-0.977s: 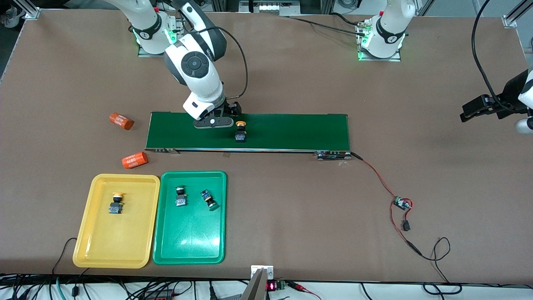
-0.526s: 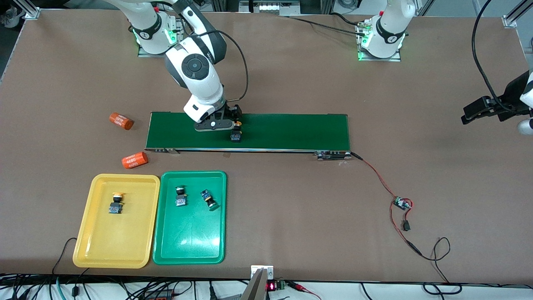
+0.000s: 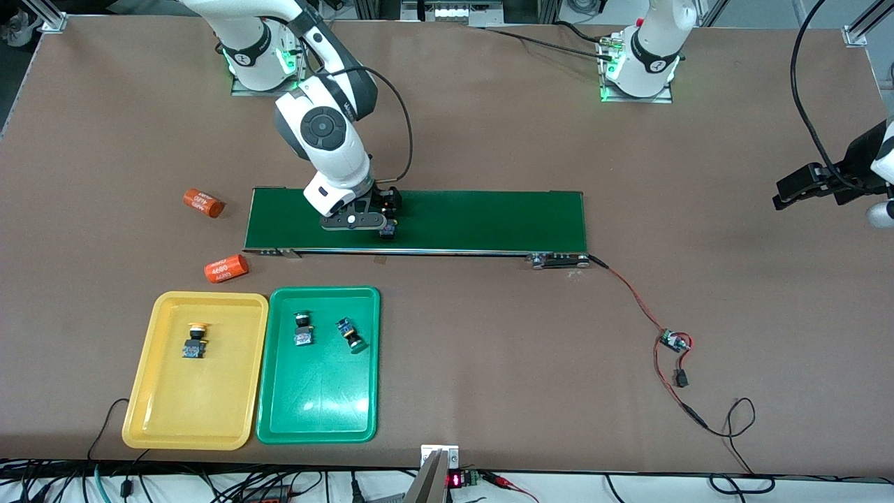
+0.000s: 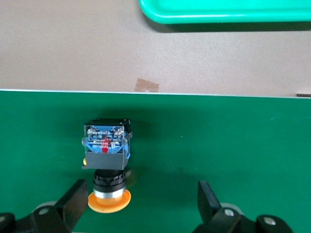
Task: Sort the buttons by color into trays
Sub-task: 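Grasp the last yellow-cap button with the right gripper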
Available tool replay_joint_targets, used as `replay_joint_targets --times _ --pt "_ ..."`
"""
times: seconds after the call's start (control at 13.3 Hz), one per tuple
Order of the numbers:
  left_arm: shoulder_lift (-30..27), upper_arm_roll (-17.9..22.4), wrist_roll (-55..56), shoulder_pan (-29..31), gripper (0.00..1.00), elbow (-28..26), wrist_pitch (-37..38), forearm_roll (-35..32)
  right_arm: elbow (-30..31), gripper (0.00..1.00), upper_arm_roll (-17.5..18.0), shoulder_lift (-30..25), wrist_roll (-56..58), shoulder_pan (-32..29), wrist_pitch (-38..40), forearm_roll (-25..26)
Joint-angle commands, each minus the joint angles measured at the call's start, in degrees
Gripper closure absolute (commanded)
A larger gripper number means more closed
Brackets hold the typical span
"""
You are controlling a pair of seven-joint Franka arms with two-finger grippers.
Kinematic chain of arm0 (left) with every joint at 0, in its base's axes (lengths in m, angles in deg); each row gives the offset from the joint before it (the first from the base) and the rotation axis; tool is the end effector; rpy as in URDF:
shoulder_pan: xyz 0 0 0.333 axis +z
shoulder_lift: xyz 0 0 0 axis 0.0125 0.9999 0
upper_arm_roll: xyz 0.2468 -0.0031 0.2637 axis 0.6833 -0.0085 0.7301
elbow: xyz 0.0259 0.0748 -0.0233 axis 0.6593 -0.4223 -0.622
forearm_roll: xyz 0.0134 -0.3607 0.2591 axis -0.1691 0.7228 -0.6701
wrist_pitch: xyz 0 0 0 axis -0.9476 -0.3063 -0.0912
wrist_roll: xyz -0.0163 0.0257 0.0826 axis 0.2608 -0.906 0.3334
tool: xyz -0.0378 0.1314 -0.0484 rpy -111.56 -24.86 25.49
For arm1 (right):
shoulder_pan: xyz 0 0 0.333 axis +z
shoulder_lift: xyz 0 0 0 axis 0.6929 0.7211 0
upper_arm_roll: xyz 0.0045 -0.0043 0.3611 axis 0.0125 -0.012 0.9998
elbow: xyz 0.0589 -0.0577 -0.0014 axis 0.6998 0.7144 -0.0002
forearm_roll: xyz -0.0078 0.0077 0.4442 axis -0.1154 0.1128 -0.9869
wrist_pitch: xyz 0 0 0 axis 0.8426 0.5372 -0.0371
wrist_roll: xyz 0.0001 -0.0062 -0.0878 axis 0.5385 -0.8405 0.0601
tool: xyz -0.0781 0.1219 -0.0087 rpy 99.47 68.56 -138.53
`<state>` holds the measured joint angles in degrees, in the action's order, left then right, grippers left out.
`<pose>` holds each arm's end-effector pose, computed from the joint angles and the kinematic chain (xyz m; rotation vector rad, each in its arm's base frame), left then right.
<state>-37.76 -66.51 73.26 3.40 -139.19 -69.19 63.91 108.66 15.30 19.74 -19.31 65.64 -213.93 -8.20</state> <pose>0.6423 0.0199 0.6053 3.1372 0.1619 -0.0074 0.5218 0.3807 0.2346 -3.1223 -0.0260 0.0383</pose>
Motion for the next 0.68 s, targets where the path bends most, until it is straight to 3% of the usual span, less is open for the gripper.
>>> replay_joint_targets --times 0.0,0.6 --pt "-0.16 -0.08 -0.85 0.13 0.0 -0.08 -0.37 -0.81 -1.12 0.0 0.28 1.15 -1.38 -0.07 0.01 0.85" --pt "0.1 0.0 -0.24 0.21 0.0 -0.08 -0.37 -0.64 -1.2 0.0 -0.68 3.69 -1.38 0.1 -2.8 1.03"
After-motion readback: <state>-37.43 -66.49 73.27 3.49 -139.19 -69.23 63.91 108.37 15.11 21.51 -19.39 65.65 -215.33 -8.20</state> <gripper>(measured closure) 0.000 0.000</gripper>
